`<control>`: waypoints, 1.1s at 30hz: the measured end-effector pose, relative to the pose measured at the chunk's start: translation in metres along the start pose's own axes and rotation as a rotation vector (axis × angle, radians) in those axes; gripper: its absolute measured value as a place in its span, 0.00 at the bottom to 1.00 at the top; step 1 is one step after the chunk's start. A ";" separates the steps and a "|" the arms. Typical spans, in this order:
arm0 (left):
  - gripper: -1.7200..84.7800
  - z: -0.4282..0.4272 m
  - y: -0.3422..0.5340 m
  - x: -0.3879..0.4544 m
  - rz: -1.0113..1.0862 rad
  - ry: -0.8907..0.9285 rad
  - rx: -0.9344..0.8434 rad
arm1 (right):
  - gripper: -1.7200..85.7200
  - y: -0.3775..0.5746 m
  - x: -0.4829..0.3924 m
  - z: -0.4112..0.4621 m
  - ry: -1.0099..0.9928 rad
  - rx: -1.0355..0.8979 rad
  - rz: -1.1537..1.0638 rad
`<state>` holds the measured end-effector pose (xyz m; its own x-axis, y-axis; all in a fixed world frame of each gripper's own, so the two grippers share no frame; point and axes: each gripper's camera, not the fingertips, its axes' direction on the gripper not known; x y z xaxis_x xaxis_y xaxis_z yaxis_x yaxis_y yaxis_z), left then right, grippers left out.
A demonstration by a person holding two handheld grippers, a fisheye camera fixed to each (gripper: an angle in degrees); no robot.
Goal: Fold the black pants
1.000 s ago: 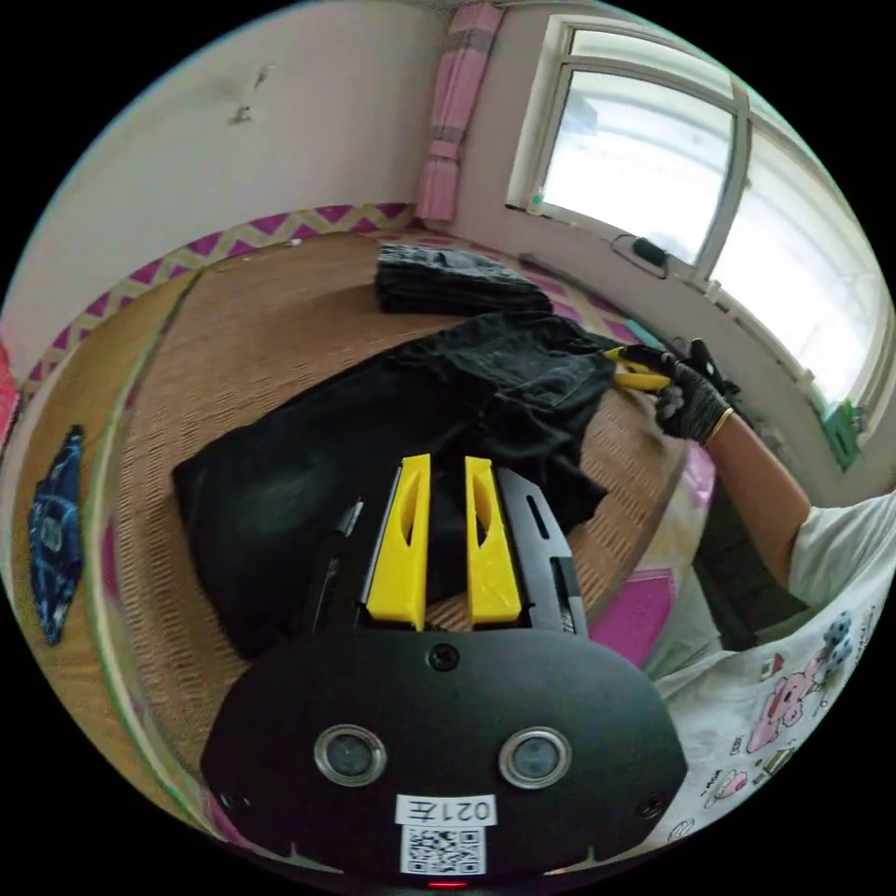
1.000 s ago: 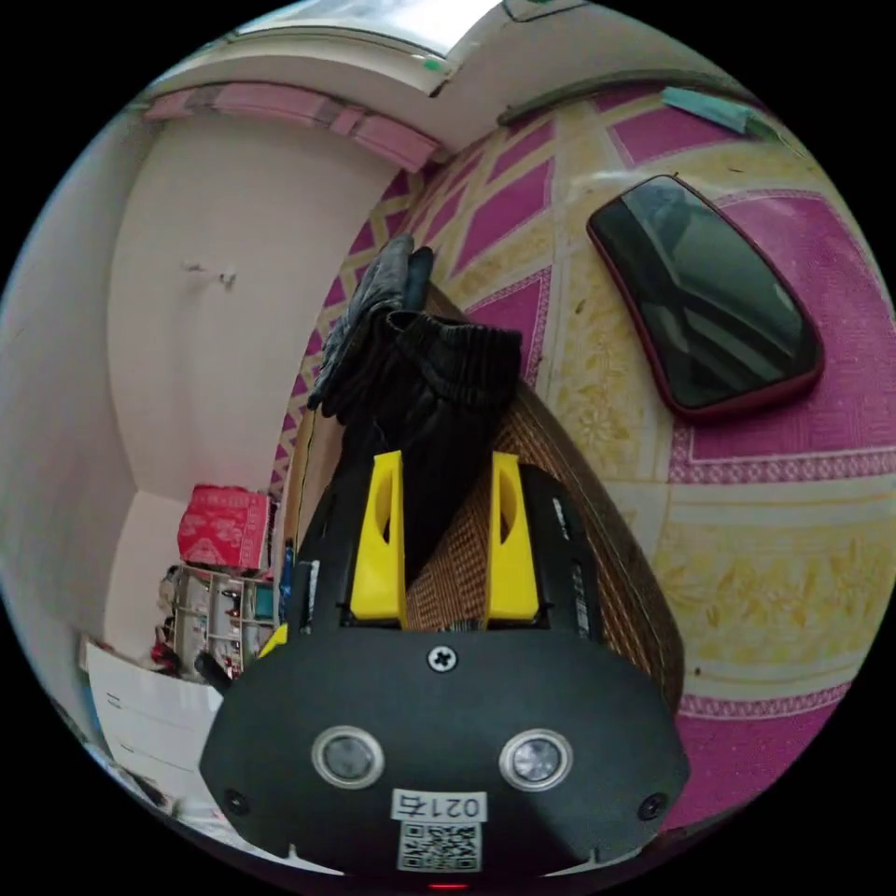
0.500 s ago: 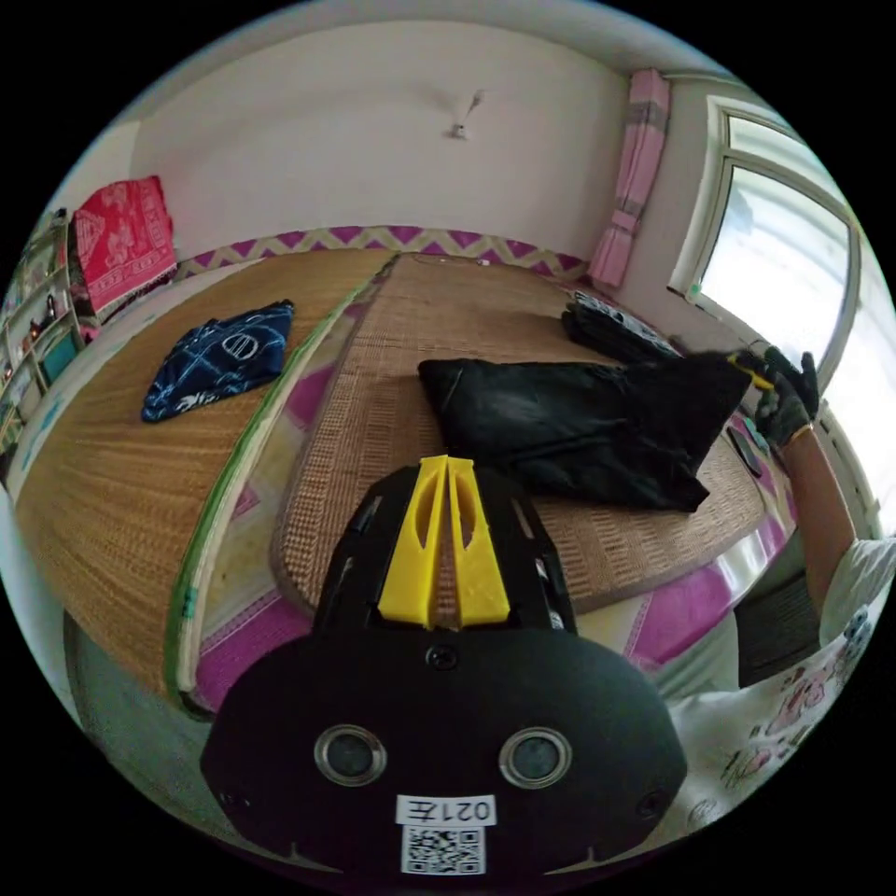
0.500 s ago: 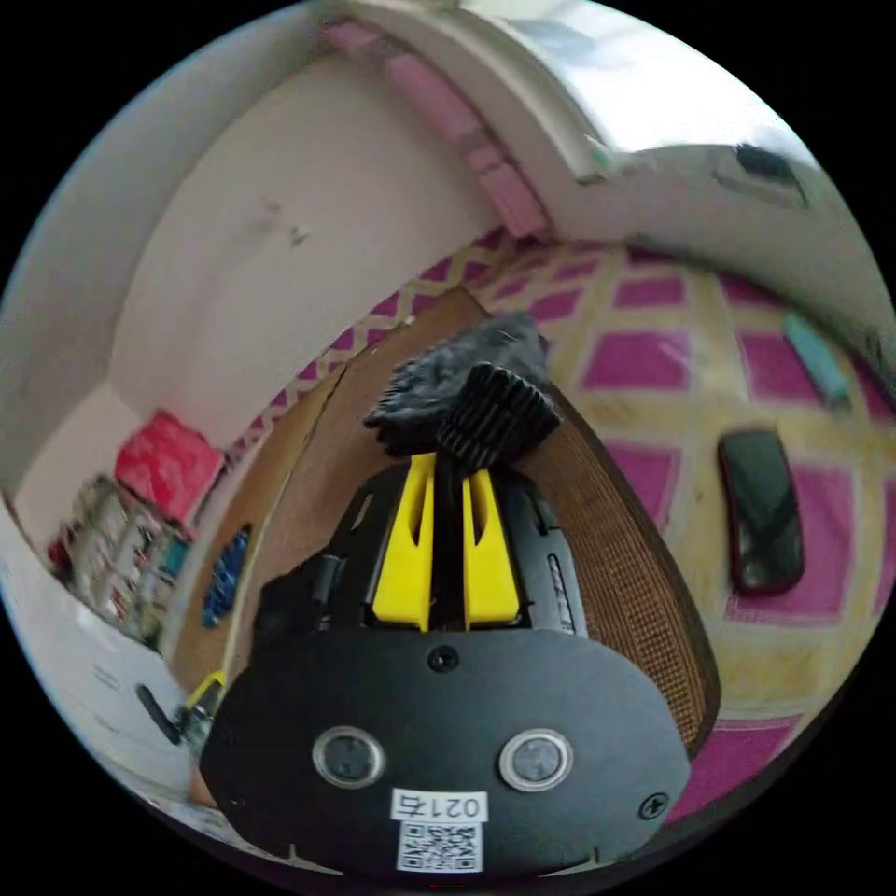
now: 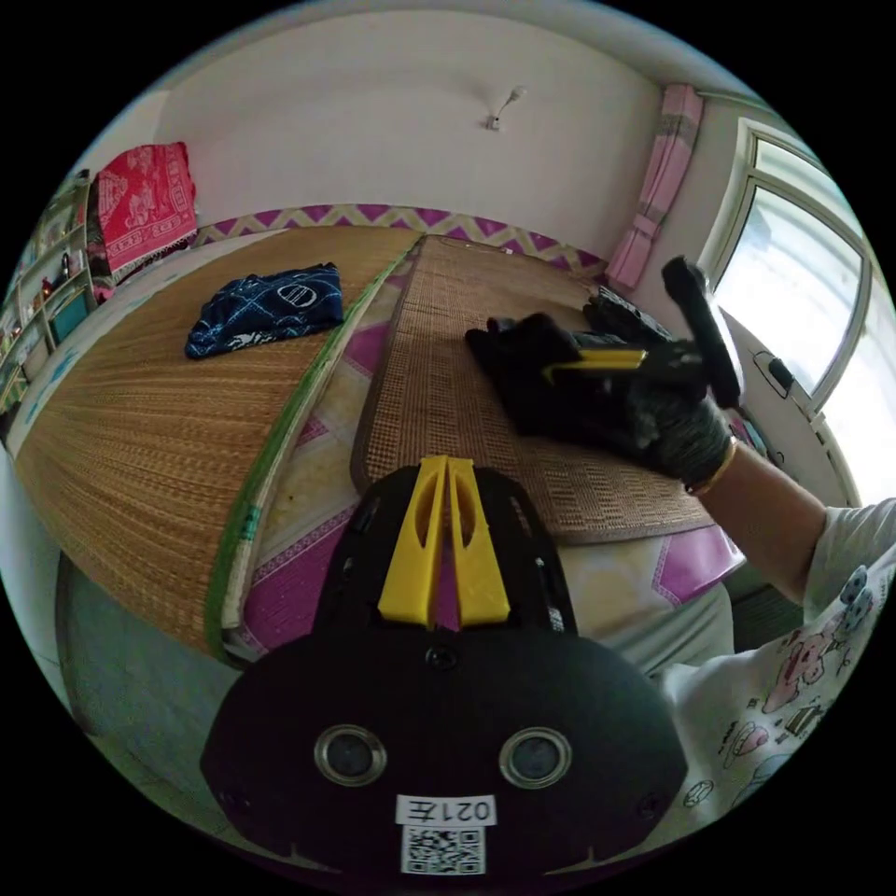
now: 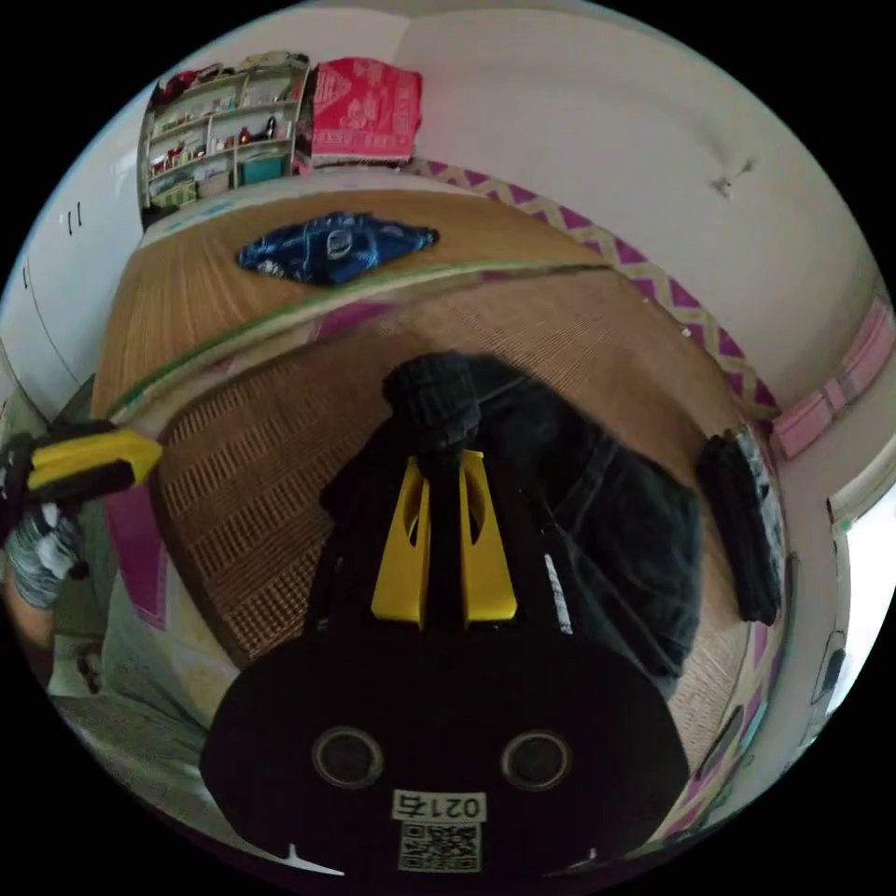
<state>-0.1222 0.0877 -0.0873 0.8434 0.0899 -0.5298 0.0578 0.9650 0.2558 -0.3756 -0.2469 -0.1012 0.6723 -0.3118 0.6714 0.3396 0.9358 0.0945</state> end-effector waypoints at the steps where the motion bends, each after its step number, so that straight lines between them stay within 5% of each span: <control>1: 0.01 -0.002 0.001 -0.006 0.003 -0.003 -0.002 | 0.08 0.000 -0.006 -0.006 0.043 0.035 -0.003; 9: 0.01 0.012 -0.021 -0.018 0.054 0.065 0.013 | 0.09 -0.009 -0.043 0.015 0.086 -0.004 -0.083; 13: 0.01 0.020 -0.050 -0.005 0.112 0.100 0.037 | 0.11 -0.005 -0.002 -0.011 -0.241 0.031 0.053; 20: 0.01 0.056 -0.117 0.034 0.240 0.128 0.070 | 0.11 0.008 -0.001 0.005 -0.315 -0.015 0.008; 24: 0.01 0.113 -0.129 0.022 0.220 0.110 -0.180 | 0.09 0.044 0.075 -0.047 -0.196 0.171 0.233; 27: 0.01 0.121 -0.113 0.005 0.222 0.144 -0.099 | 0.06 0.085 0.138 -0.039 -0.063 0.103 0.421; 29: 0.01 0.125 -0.113 0.001 0.208 0.146 -0.075 | 0.05 0.108 0.161 0.008 -0.142 -0.101 0.448; 33: 0.01 0.133 -0.120 -0.006 0.183 0.176 -0.088 | 0.02 0.149 0.201 0.013 -0.379 -0.094 0.566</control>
<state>-0.0635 -0.0617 -0.0076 0.7290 0.2987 -0.6159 -0.1400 0.9458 0.2930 -0.1984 -0.1678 0.0570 0.4926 0.3162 0.8108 0.0708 0.9140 -0.3995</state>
